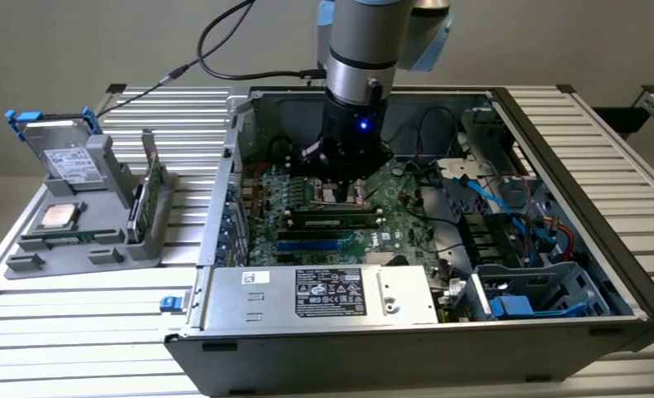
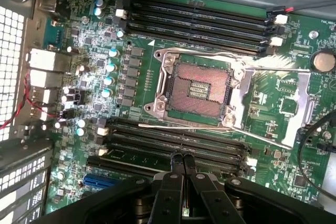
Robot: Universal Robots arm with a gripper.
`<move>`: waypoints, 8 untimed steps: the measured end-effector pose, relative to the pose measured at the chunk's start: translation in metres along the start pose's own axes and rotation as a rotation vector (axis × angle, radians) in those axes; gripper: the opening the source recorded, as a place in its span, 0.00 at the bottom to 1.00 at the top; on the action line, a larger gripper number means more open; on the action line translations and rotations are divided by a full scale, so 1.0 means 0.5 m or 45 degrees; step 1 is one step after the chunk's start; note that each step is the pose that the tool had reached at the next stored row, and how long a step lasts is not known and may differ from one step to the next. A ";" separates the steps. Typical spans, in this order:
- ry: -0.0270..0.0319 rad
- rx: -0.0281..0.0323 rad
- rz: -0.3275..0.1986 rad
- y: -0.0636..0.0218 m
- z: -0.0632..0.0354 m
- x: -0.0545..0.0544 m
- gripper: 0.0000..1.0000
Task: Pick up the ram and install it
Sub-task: 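Press down the ram until it locks into place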
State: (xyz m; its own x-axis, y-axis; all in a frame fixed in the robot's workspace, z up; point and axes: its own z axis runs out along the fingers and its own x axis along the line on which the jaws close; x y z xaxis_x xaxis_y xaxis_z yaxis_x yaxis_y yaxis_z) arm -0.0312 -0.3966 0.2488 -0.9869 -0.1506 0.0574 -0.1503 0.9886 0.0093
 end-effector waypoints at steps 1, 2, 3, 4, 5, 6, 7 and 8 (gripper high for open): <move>-0.0008 -0.0004 0.015 0.000 0.000 0.000 0.10; -0.0015 -0.0007 0.029 0.000 0.000 0.000 0.10; -0.0021 -0.0010 0.044 0.000 0.000 0.000 0.10; -0.0027 -0.0013 0.059 0.000 0.000 0.000 0.10; -0.0032 -0.0014 0.074 0.000 0.000 0.000 0.10; -0.0036 -0.0014 0.090 0.000 0.000 0.000 0.10; -0.0038 -0.0016 0.102 0.000 0.000 0.000 0.10; -0.0038 -0.0017 0.109 0.000 0.000 0.001 0.10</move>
State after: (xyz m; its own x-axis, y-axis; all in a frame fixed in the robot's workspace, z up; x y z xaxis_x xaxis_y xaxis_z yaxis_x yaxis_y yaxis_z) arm -0.0315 -0.3966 0.2488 -0.9963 -0.0657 0.0551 -0.0654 0.9978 0.0059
